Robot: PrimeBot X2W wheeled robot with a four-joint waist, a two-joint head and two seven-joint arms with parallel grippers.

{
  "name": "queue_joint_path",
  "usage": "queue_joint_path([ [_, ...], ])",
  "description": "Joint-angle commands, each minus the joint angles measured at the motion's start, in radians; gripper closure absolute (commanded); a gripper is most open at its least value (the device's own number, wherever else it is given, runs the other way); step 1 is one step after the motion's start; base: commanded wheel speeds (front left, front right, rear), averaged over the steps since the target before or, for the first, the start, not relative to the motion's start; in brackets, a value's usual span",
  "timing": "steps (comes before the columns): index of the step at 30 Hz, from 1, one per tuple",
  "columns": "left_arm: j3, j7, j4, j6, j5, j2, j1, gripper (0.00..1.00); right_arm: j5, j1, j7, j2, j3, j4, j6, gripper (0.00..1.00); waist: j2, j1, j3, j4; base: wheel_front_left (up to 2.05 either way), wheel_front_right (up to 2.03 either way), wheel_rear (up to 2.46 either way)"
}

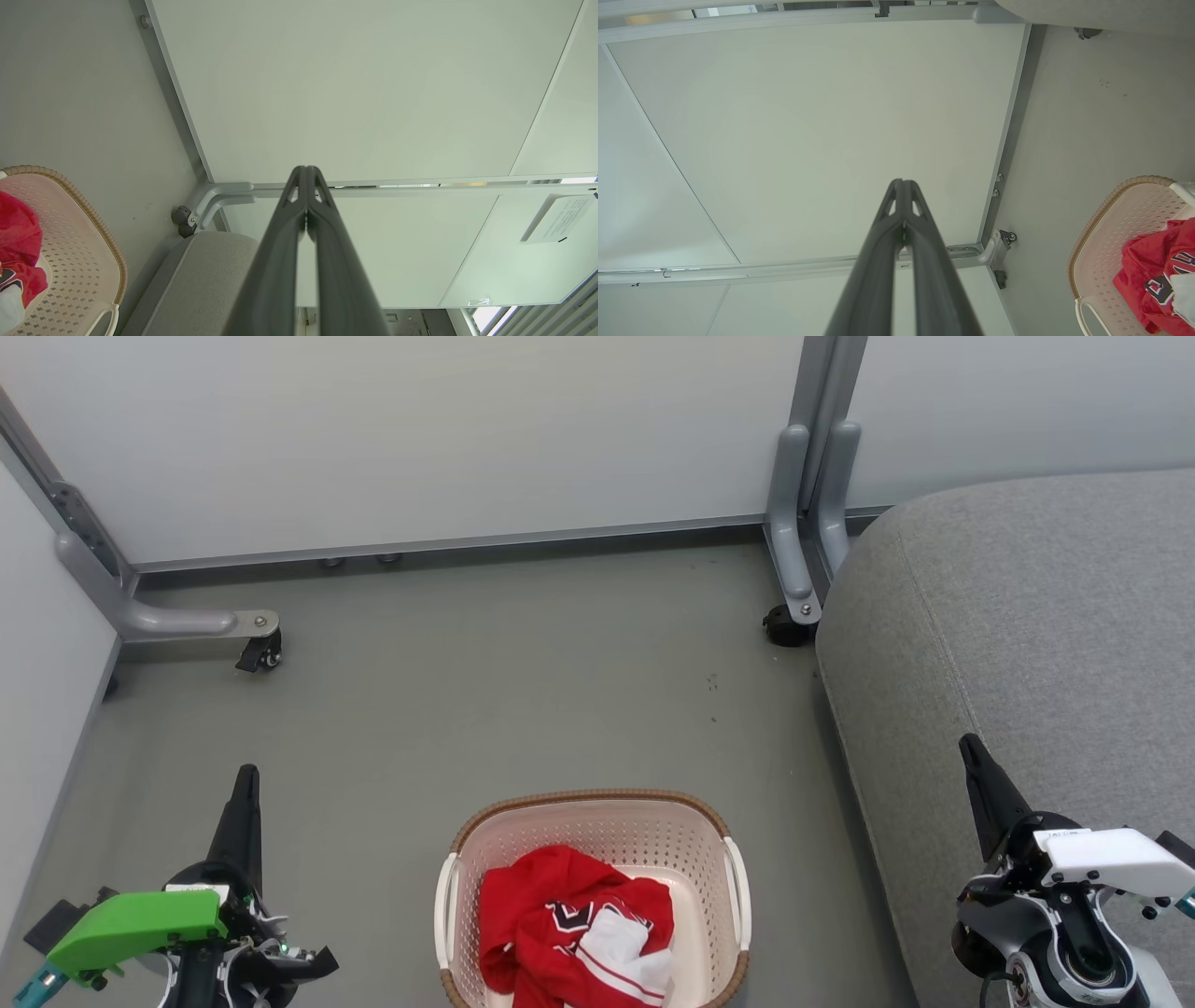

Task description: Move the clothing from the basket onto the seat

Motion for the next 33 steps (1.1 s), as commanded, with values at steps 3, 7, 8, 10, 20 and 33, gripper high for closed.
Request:
queue_joint_path([
  [3, 0.002, 0.004, -0.001, -0.005, -0.003, 0.001, -0.011, 1.00, -0.005, -0.008, 0.002, -0.002, -0.001, 0.001, 0.000, 1.00, -0.0001, 0.0000, 0.000, 0.000, 0.00, 0.00, 0.00],
  [7, 0.002, 0.004, -0.001, -0.005, -0.003, 0.001, -0.011, 1.00, -0.005, -0.008, 0.002, -0.002, 0.000, 0.001, 0.000, 1.00, -0.0001, 0.0000, 0.000, 0.000, 0.00, 0.00, 0.00],
  [8, 0.002, 0.004, -0.001, -0.005, -0.003, 0.001, -0.011, 1.00, -0.005, -0.008, 0.002, -0.002, 0.000, 0.001, 0.000, 1.00, -0.0001, 0.0000, 0.000, 0.000, 0.00, 0.00, 0.00],
  [10, 0.002, 0.004, -0.001, -0.005, -0.003, 0.001, -0.011, 1.00, -0.005, -0.008, 0.002, -0.002, 0.000, 0.001, 0.000, 1.00, -0.0001, 0.0000, 0.000, 0.000, 0.00, 0.00, 0.00],
  [20, 0.002, 0.004, -0.001, -0.005, -0.003, 0.001, -0.011, 1.00, -0.005, -0.008, 0.002, -0.002, 0.000, 0.001, 0.000, 1.00, -0.0001, 0.0000, 0.000, 0.000, 0.00, 0.00, 0.00],
  [33, -0.018, -0.013, 0.012, 0.001, -0.002, -0.003, 0.009, 0.00, -0.006, 0.014, -0.017, 0.005, 0.013, 0.005, 0.000, 0.00, -0.0001, 0.0000, 0.000, 0.000, 0.00, 0.00, 0.00],
])
